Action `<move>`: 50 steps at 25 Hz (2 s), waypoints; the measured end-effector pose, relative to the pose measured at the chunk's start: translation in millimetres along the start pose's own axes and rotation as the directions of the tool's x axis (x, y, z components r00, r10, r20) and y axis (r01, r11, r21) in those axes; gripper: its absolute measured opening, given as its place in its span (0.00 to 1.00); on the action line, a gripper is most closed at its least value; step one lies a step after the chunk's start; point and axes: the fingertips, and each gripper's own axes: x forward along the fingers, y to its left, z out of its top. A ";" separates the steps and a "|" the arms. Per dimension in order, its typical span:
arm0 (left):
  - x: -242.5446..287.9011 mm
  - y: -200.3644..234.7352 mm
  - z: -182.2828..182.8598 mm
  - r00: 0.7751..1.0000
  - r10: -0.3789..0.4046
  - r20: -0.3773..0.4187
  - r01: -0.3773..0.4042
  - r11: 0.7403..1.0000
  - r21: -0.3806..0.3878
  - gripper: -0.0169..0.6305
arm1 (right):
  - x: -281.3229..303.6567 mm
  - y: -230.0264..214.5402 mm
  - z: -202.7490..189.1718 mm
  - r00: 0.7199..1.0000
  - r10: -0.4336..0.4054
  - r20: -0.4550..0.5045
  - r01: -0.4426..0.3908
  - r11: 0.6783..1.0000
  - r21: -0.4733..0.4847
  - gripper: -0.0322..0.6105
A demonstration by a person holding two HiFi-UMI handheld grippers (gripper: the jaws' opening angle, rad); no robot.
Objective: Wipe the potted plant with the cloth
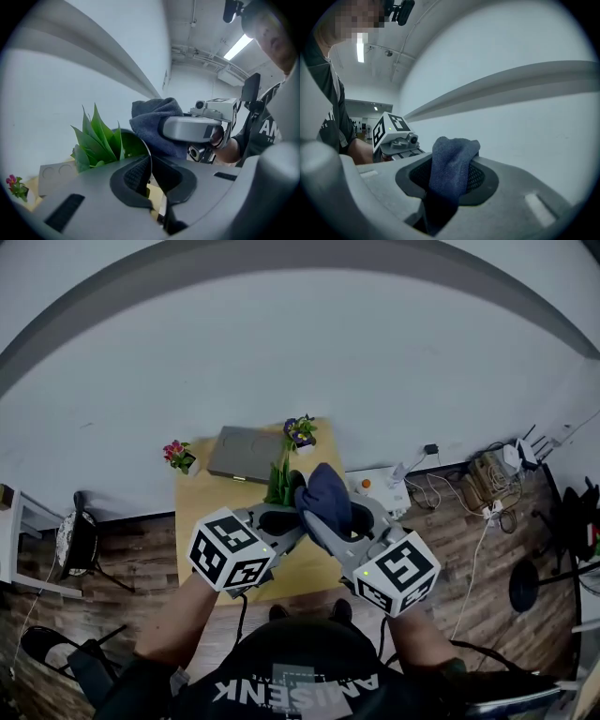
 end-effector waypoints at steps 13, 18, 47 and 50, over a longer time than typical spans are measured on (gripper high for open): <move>1.4 -16.4 25.3 0.995 -0.010 0.101 0.012 1.000 -0.014 0.04 | -34.9 -37.8 -13.9 1.000 -0.017 -0.005 0.017 0.999 0.042 0.25; 5.9 -25.3 26.4 0.995 -0.025 0.099 0.026 1.000 -0.002 0.04 | -53.0 -54.7 -27.3 0.999 -0.046 -0.005 0.047 0.996 0.081 0.25; 7.7 -38.7 9.4 0.990 0.137 -0.018 -0.114 0.884 0.453 0.04 | -34.6 -50.0 4.1 0.998 0.055 0.044 -0.059 0.994 0.088 0.25; 6.0 -35.0 10.6 0.988 0.154 -0.013 -0.130 0.877 0.463 0.04 | -36.6 -66.6 -15.2 1.000 0.014 0.021 -0.017 0.990 0.140 0.25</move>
